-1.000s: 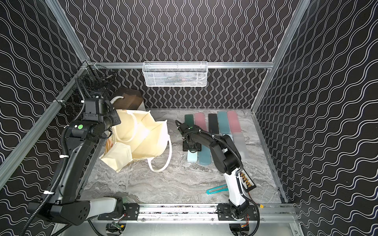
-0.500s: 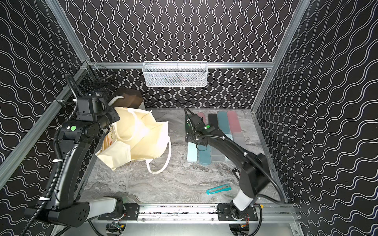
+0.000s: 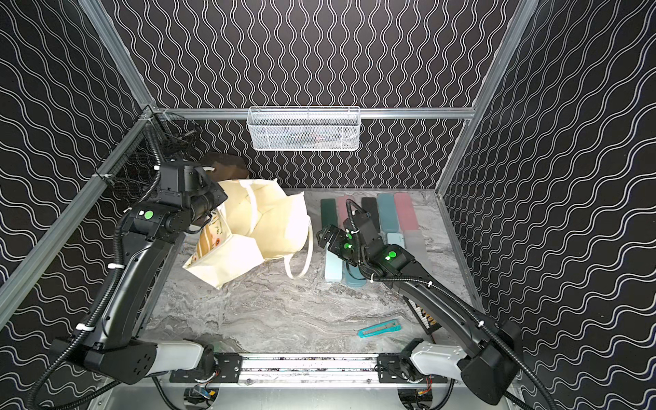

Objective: Take out the pencil case from the canvas bag
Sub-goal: Place the canvas bag at the center of the board.

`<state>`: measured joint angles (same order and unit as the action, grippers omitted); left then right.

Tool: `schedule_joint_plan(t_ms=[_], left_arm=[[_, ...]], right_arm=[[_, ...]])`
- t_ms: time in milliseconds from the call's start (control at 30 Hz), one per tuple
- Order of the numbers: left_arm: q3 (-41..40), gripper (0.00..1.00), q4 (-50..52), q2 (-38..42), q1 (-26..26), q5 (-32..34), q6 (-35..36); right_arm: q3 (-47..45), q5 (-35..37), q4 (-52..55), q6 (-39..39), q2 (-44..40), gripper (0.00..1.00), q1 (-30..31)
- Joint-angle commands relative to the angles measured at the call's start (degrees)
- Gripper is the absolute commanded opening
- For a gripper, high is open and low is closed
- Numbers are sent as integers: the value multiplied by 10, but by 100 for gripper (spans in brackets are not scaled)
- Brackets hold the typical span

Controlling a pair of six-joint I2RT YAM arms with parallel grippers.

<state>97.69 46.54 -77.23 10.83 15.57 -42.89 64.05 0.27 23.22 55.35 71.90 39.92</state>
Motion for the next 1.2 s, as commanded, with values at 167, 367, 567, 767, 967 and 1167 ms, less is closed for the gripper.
schedule_joint_plan(t_ms=[167, 367, 567, 767, 967, 1167], left_arm=[[7, 0, -59, -3, 22, 36, -31], [4, 0, -62, -4, 26, 38, -37], [2, 0, -66, -3, 29, 38, -41], [1, 0, -65, 0, 29, 38, -44], [0, 0, -65, 1, 29, 39, -43], [0, 0, -57, 3, 29, 41, -42]], right_arm=[[25, -72, -87, 49, 76, 92, 1], [30, -95, -112, 70, 121, 72, 14], [26, -112, -124, 84, 149, 54, 22], [32, -125, -140, 88, 172, 48, 25], [43, -129, -145, 89, 192, 33, 28], [50, -104, -120, 76, 170, 7, 29]])
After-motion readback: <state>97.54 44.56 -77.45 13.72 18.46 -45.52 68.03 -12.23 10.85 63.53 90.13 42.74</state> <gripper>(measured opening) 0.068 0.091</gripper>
